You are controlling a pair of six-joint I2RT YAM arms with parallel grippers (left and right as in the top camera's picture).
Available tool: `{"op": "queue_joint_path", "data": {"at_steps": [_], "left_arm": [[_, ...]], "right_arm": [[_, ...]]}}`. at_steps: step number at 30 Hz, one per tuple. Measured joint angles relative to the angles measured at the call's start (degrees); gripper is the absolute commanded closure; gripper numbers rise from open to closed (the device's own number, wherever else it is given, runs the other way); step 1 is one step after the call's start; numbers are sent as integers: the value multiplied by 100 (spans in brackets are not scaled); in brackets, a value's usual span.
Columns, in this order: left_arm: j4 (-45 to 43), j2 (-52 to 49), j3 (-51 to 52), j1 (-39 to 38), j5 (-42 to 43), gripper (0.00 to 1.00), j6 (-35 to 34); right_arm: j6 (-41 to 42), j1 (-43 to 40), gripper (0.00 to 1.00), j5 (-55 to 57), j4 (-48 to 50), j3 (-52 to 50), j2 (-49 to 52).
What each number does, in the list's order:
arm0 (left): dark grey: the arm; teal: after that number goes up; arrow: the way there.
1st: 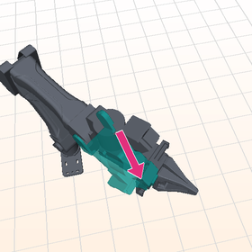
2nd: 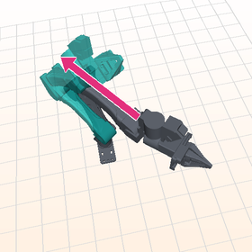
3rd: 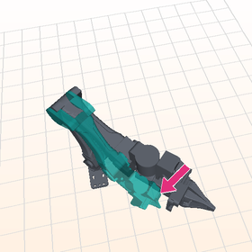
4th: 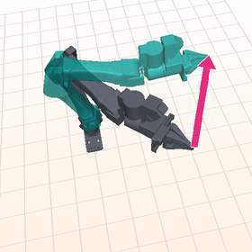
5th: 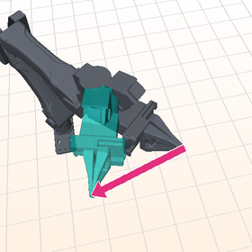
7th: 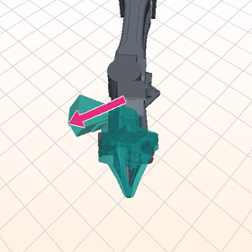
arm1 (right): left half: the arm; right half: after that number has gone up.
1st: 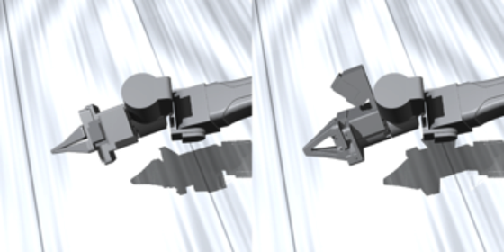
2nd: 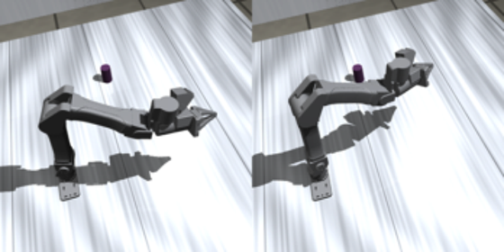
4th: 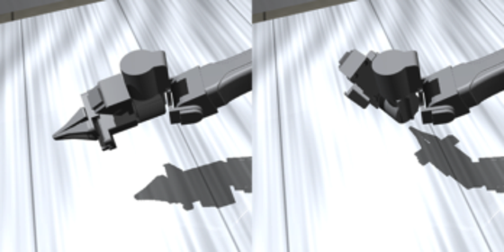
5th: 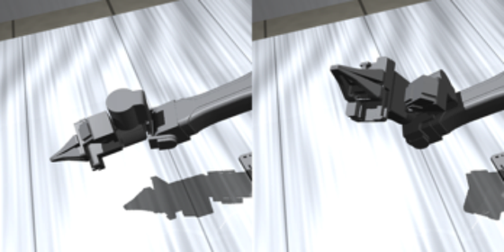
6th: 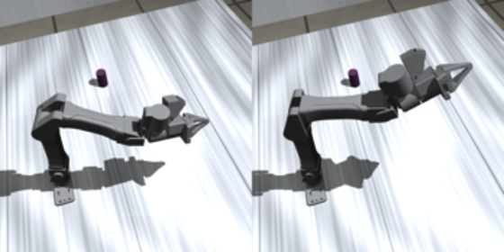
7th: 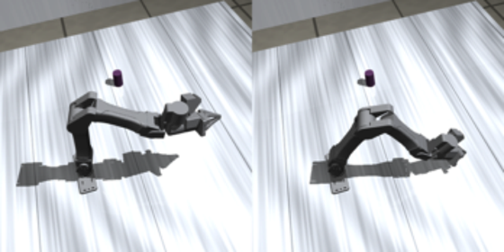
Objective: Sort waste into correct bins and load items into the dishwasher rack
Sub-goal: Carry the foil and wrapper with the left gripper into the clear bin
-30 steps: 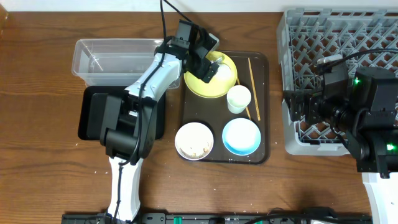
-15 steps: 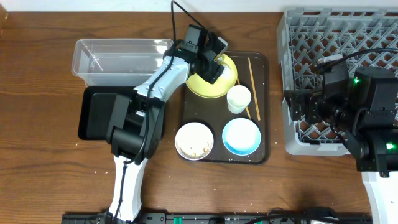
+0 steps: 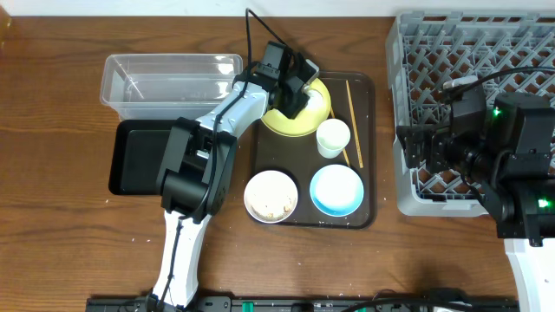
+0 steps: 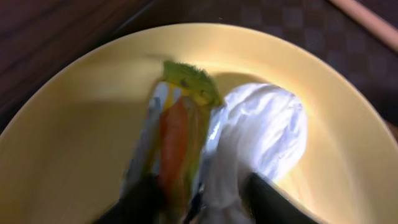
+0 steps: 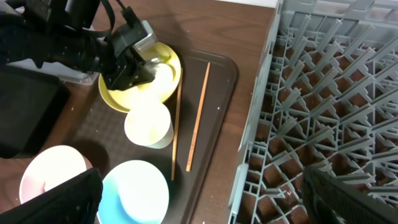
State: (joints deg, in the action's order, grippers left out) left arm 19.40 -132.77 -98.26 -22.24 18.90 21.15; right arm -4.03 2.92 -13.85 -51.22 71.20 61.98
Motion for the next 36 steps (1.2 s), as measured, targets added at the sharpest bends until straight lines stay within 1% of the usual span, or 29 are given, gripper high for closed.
{"op": "queue_joint_path", "data": {"at_steps": [1,2,3,12,16,21,25,28,30,34,36], "left_arm": [[-7,-2,0,0,2,87,-11],[-9,-2,0,2,-2,93,-7],[-13,-2,0,0,-7,94,-35],[131,184,13,0,7,94,-350],[367,752,42,0,9,94,-422],[824,1803,39,4,-35,94,-463],[1384,2361,22,81,-522,94,-546],[1790,2413,17,361,-1093,94,-813],[1965,2328,17,678,-1368,93,-1034],[1980,2094,17,1399,-1668,92,-1449],[1954,1974,17,1679,-1720,89,-1576]], "right_arm": [[0,0,1,0,4,0,2],[0,0,1,2,2,0,2],[0,0,1,0,2,0,2],[0,0,1,11,17,0,4],[0,0,1,22,87,0,7],[0,0,1,22,240,0,17],[-2,0,1,22,289,2,17],[2,0,1,22,289,2,17],[4,0,1,24,289,2,17],[4,0,1,24,286,2,17],[4,0,1,24,286,2,17]]}}
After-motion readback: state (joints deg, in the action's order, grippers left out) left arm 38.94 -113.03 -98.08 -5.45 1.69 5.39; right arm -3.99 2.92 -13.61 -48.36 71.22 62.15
